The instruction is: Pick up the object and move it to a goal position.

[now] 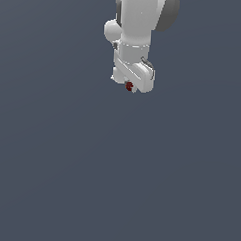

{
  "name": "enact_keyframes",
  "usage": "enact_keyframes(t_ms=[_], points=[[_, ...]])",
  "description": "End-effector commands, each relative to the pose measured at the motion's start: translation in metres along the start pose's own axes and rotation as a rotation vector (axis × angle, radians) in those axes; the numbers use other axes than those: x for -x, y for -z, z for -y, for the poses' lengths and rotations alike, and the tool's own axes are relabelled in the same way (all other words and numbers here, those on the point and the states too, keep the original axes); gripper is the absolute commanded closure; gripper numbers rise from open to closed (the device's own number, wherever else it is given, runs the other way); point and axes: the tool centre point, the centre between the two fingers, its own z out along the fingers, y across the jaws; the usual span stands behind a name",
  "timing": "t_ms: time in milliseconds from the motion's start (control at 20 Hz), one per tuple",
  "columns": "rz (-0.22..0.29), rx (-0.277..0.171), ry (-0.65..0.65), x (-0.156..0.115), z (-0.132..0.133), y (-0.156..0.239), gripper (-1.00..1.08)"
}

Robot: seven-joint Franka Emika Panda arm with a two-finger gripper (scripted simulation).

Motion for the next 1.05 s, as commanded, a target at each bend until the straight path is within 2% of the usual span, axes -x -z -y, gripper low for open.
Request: enact_keyframes(t_ms=[0, 500, 1000], points=[[0.0, 0.001, 0.0, 0.005, -0.003, 0.024, 1.08], [0.002, 0.0, 0.002, 0.018, -0.006, 0.091, 1.08], [0.002, 0.0, 0.002, 0.02, -0.005, 0.107, 1.08]])
